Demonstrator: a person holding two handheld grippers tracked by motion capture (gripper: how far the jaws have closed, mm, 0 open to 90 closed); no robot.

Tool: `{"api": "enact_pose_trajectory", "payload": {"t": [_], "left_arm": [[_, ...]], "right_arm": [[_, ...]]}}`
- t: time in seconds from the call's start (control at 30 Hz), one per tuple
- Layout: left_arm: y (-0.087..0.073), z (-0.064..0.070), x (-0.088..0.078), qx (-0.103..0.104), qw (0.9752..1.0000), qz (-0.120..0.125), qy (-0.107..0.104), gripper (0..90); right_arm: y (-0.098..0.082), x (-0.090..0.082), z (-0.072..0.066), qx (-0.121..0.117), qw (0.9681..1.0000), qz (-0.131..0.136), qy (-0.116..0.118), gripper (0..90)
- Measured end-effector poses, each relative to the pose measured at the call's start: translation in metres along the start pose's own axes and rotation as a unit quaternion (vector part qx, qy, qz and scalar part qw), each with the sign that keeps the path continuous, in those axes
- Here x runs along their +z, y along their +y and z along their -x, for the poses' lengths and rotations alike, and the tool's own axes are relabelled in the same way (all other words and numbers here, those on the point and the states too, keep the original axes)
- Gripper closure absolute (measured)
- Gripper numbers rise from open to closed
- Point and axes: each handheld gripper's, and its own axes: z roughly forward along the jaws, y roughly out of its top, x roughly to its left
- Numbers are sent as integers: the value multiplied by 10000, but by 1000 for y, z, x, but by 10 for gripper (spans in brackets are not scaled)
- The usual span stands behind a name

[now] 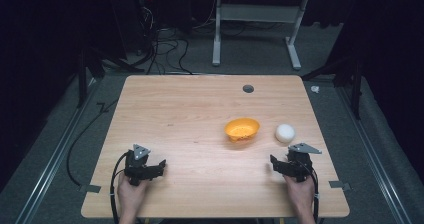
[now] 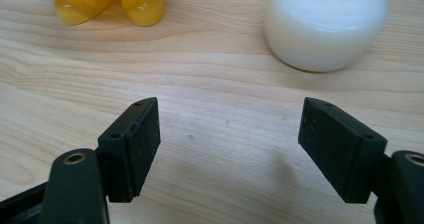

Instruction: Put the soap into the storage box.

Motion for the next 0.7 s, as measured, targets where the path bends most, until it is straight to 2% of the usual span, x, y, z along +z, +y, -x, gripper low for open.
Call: {"api": "enact_pose_trajectory", "payload": {"t": [0.37, 0.7], "left_arm": [[0, 0, 0, 0, 10000, 0, 1, 148], [0, 0, 0, 1, 10000, -1, 1, 148]], "right_arm": [[4, 1, 16, 179, 9997, 22, -191, 256], [17, 12, 26, 160, 9995, -61, -259, 239]]}}
